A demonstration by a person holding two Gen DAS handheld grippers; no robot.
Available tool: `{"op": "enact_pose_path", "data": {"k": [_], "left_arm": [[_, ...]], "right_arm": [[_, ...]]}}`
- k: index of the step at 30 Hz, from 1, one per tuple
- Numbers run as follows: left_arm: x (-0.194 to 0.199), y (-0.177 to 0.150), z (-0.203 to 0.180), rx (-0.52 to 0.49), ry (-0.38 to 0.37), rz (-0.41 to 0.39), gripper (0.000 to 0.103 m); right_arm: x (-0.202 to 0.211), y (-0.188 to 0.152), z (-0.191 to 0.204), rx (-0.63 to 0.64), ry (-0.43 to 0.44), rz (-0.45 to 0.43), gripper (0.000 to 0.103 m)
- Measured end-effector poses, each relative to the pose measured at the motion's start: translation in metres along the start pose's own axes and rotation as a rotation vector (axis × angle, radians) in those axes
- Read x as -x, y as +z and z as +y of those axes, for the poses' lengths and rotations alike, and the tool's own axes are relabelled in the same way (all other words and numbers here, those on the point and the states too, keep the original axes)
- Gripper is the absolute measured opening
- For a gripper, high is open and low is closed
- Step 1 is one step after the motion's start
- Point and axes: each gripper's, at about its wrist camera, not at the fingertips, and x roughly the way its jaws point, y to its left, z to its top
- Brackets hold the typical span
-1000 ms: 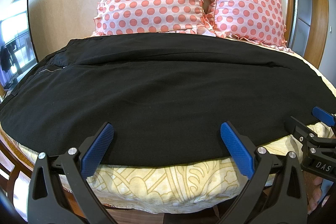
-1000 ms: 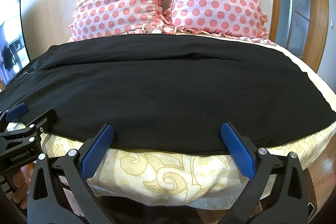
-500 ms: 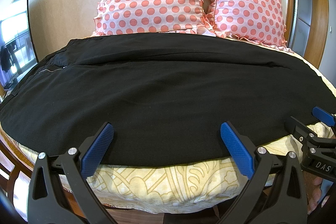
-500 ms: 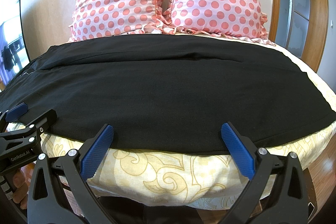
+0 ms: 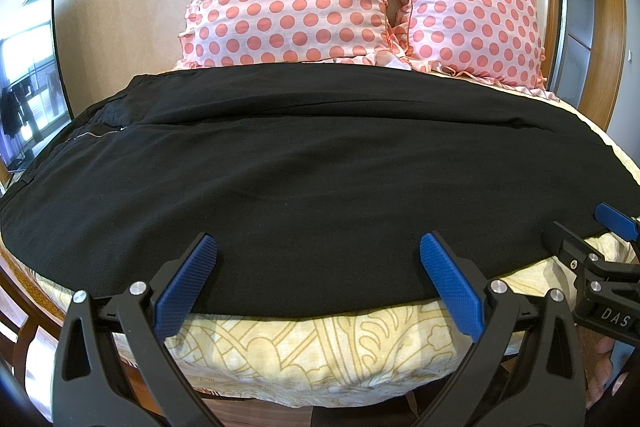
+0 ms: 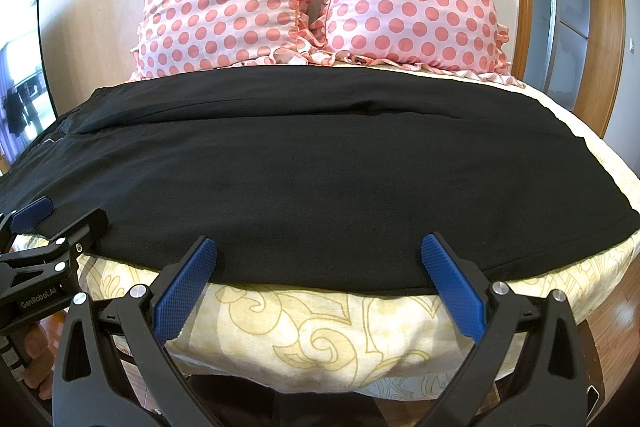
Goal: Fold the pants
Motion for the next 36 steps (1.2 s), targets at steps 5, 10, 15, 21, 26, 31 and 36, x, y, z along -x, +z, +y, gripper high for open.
{"op": "enact_pose_path", "data": {"k": [5,10,15,21,26,31,36], "left_arm": [[0.0,0.0001,-0.0001,0.0,0.001,-0.001,0.101],[0.0,0.0001,-0.0001,0.0,0.0,-0.001,0.101],[0.0001,0.0,-0.0001,0.0,0.0,-0.001,0.101],[0.0001,0.0,-0.0001,0.0,0.0,-0.002,0.101],[0.0001,0.0,-0.0001,0.0,0.0,-0.002,0.101],[0.0001,0.0001,-0.0001,0.0,0.0,-0.002,0.101],[0.0001,0.0001,-0.0001,-0.001,0.0,-0.002,0.101]], "right_arm": [[0.0002,0.0002,-0.0001,0.0,0.0,0.0,0.102],[0.0003,0.001,-0.0001,0.0,0.0,0.0,0.102],[0.0004,0.0009,-0.0003,0.0,0.0,-0.001,0.102],[0.0004,0.0002,-0.0009,0.0,0.0,-0.001,0.102],[0.0006,0.0006,-0.0008,-0.001,0.0,-0.001,0.102],[0.0008,0.0012,-0.0007,0.0,0.0,-0.001,0.102],[0.0008,0.0042,0.0003,0.0,0.001,-0.001,0.102]]}}
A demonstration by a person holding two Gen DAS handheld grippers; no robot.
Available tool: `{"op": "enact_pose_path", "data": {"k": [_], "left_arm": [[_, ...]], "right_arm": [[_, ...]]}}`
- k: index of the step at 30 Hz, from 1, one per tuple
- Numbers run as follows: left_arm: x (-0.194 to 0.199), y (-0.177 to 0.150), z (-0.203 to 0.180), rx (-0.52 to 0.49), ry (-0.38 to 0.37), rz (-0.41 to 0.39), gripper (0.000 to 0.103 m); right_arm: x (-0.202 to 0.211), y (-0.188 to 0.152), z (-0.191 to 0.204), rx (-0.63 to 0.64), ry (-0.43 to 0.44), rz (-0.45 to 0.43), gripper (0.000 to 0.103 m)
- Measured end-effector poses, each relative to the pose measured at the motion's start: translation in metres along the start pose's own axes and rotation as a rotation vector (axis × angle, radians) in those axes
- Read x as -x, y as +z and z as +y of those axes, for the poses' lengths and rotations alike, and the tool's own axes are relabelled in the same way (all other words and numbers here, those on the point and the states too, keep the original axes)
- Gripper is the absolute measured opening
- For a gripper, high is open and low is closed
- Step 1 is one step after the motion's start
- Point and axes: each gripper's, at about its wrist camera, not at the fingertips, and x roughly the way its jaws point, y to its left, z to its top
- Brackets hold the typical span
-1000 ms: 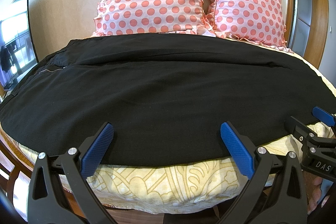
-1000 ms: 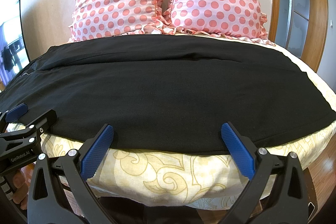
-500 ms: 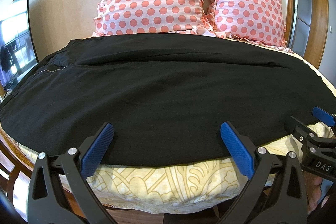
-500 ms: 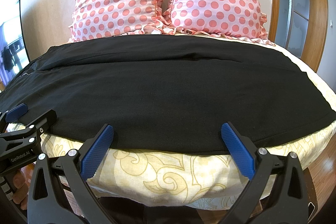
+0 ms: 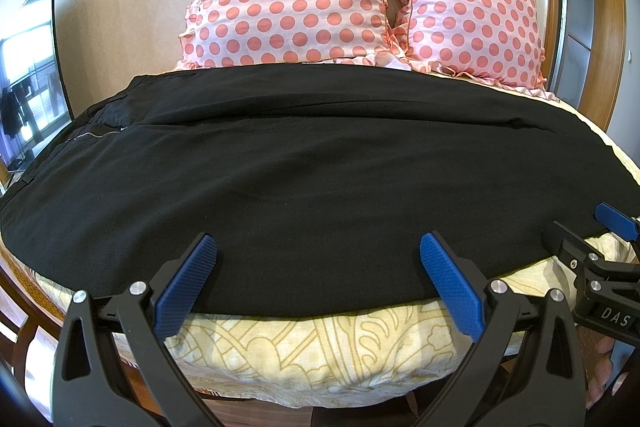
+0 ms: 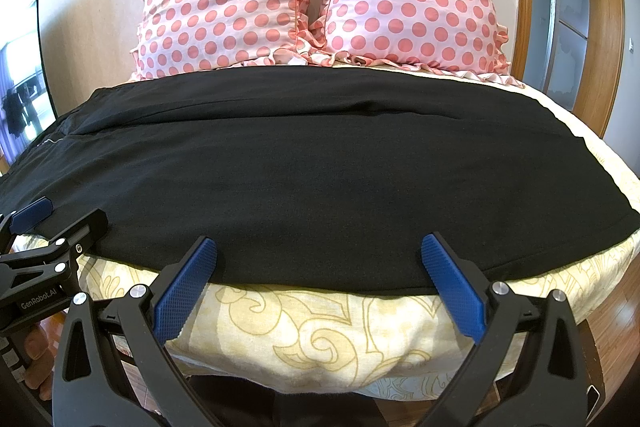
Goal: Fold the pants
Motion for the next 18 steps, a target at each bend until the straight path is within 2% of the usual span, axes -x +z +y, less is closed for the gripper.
{"op": "enact_pose_path", "data": {"k": [4,6,8,11,14,16,18], "left_arm": [[0.0,0.0,0.001,-0.006,-0.008,0.004,0.101],[0.0,0.003,0.001,-0.009,-0.025,0.018,0.101],[0.001,0.005,0.007,0.0,-0.047,0.029,0.101],[0.004,0.011,0.018,0.05,-0.083,0.017,0.101],[0.006,0.02,0.027,0.095,-0.103,-0.007,0.101],[0.008,0.025,0.028,0.095,-0.107,-0.024,0.101],[0.009,0.031,0.028,0.086,-0.109,-0.04,0.101]], "right_arm": [[0.0,0.01,-0.006,-0.008,0.035,0.026,0.102],[0.007,0.023,-0.019,-0.03,0.042,0.007,0.102],[0.011,0.049,-0.046,-0.046,0.002,-0.043,0.102],[0.004,0.097,-0.096,-0.094,-0.127,-0.087,0.102],[-0.027,0.149,-0.157,-0.21,-0.208,-0.039,0.102],[-0.06,0.18,-0.194,-0.281,-0.246,0.031,0.097],[-0.092,0.197,-0.218,-0.322,-0.286,0.092,0.079]]}}
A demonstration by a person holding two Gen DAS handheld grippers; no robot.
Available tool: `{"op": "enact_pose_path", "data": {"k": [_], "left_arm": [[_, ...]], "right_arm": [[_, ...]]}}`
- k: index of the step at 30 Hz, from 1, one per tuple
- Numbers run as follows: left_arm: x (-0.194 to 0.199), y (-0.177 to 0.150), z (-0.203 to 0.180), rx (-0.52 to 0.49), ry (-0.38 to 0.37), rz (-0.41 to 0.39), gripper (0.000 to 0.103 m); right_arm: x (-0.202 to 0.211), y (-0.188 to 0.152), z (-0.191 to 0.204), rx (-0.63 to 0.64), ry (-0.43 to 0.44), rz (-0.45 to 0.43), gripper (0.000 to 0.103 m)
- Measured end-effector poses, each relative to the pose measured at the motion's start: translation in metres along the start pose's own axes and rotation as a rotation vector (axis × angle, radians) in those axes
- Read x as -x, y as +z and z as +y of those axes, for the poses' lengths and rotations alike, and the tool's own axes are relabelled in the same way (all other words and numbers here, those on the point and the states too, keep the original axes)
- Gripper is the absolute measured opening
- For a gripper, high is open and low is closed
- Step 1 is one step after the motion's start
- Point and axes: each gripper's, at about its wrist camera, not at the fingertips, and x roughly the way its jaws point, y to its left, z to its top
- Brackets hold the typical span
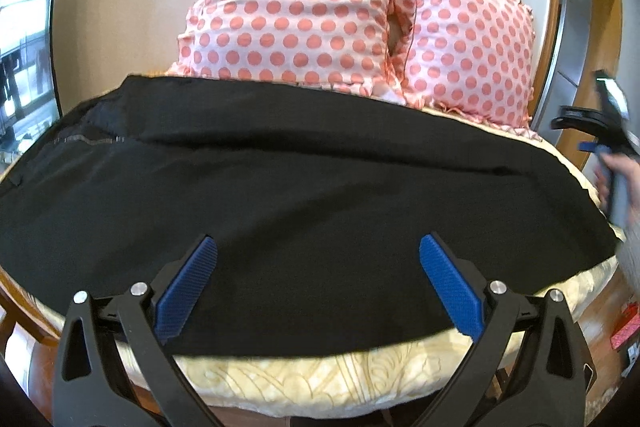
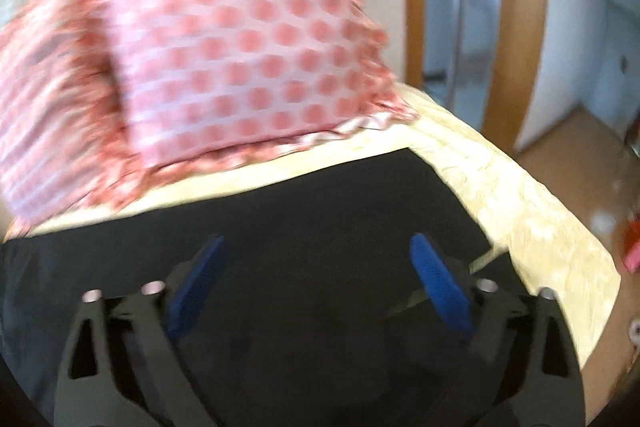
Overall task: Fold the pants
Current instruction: 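Grasp the edge of the black trousers with the right gripper, then grasp the trousers with the left gripper while the right gripper keeps holding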
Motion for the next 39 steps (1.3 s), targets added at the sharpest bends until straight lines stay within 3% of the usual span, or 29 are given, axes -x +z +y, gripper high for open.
{"op": "enact_pose_path", "data": {"k": [6,12,15,16,18,21,25,28,31,35,39], "left_arm": [[-0.003,0.013,-0.008,-0.048,-0.022,-0.033,0.101],[-0.021,0.016,-0.011,-0.073,-0.019,0.002,0.101],[-0.027,0.015,-0.01,-0.082,-0.013,0.016,0.101],[-0.029,0.015,-0.01,-0.079,-0.016,0.02,0.101],[-0.029,0.015,-0.008,-0.07,-0.018,0.022,0.101],[-0.026,0.013,-0.005,-0.062,-0.019,0.013,0.101],[-0.019,0.013,-0.003,-0.042,-0.029,0.005,0.101],[-0.011,0.012,-0.004,-0.033,-0.027,-0.015,0.101],[-0.003,0.011,-0.003,-0.013,-0.027,-0.032,0.101],[0.002,0.012,-0.001,0.008,-0.025,-0.037,0.101],[0.004,0.016,0.002,0.04,-0.039,-0.04,0.101]], "right_arm": [[-0.11,0.05,-0.009,-0.11,-0.138,0.201,0.053],[-0.171,0.068,-0.025,-0.21,-0.249,0.304,0.053],[-0.178,0.07,-0.023,-0.161,-0.282,0.277,0.05],[-0.177,0.068,-0.023,-0.153,-0.272,0.266,0.049],[-0.169,0.059,-0.026,-0.12,-0.253,0.23,0.026],[-0.15,0.047,-0.041,-0.129,-0.171,0.206,0.003],[-0.106,0.039,-0.061,-0.208,-0.008,0.11,0.003],[-0.046,0.028,-0.068,-0.217,0.12,-0.035,0.002],[0.012,-0.006,-0.085,-0.268,0.261,-0.118,0.002],[0.038,-0.068,-0.114,-0.365,0.325,-0.09,0.002],[0.03,-0.123,-0.135,-0.48,0.361,0.041,0.002]]}}
